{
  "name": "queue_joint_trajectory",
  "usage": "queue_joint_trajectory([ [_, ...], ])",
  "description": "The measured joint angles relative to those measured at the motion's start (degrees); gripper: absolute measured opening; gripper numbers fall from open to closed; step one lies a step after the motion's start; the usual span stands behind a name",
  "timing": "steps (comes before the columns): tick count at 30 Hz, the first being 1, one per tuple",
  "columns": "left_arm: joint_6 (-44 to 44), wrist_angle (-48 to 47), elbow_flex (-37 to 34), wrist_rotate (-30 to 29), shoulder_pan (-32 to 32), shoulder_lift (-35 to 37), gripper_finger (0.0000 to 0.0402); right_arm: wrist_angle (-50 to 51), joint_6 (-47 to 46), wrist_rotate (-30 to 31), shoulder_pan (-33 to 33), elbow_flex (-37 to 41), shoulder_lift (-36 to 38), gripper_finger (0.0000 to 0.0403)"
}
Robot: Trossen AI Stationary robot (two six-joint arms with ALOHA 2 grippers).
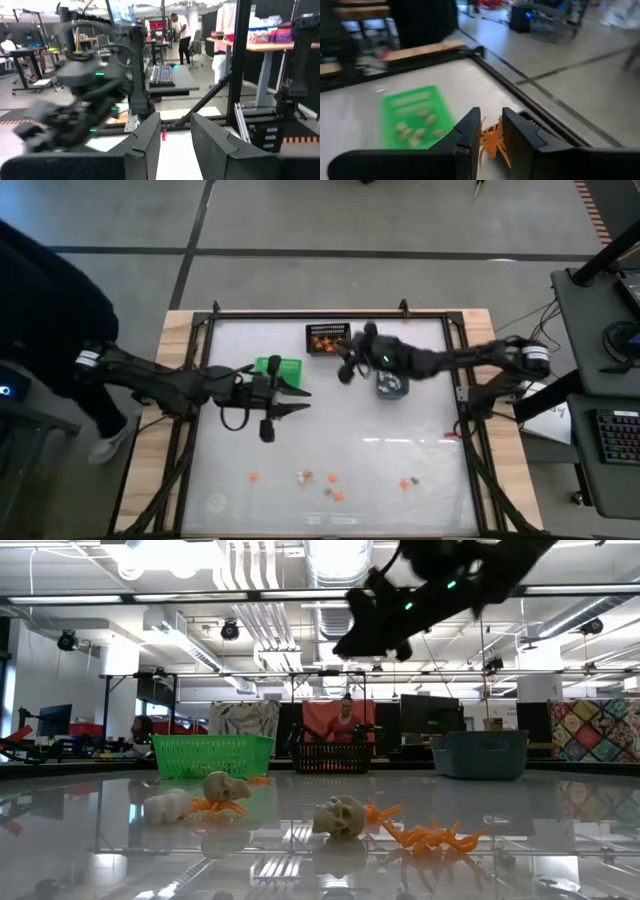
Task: Sort Halloween decoration
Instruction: Put the orange spider toy into the black bin
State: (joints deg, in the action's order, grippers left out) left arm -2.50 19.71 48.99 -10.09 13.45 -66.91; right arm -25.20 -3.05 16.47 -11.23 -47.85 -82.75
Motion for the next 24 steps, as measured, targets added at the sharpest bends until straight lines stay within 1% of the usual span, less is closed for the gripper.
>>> queue_joint_trajectory([
  [3, 0.0, -3.7, -0.6, 0.0, 0.0, 2.4, 0.0091, 4.0, -3.6, -0.5, -5.1, -4.9, -4.7, 0.0068],
  [7, 0.3, -9.3, -1.2, 0.0, 0.0, 4.3, 0.0091, 14.5, -9.6, -0.8, -10.3, -12.0, -11.4, 0.0068],
  [10, 1.1, -11.9, -1.6, 0.0, 0.0, 5.1, 0.0091, 20.8, -10.2, -5.5, -12.4, -16.6, -16.2, 0.0068],
  [12, 1.5, -13.5, -1.9, -0.1, 0.0, 5.5, 0.0091, 23.2, -10.3, -8.9, -12.9, -19.3, -18.8, 0.0070],
  [13, 1.5, -14.3, -1.9, -0.1, 0.0, 5.5, 0.0091, 24.2, -10.4, -9.5, -13.0, -20.5, -19.9, 0.0073],
  [15, 2.1, -15.7, -2.0, -0.8, 0.0, 5.6, 0.0091, 26.4, -10.4, -9.5, -13.1, -22.3, -21.3, 0.0082],
  [18, 5.4, -19.5, -2.0, -2.3, 0.0, 5.7, 0.0091, 28.8, -10.3, -9.5, -13.0, -23.9, -21.8, 0.0097],
  [21, 10.4, -25.3, -2.0, -2.8, 0.0, 5.7, 0.0091, 32.4, -10.3, -9.7, -12.5, -25.3, -20.9, 0.0109],
  [24, 16.9, -31.3, -2.0, -2.9, 0.1, 5.6, 0.0091, 36.1, -9.9, -12.4, -11.6, -26.4, -19.2, 0.0116],
])
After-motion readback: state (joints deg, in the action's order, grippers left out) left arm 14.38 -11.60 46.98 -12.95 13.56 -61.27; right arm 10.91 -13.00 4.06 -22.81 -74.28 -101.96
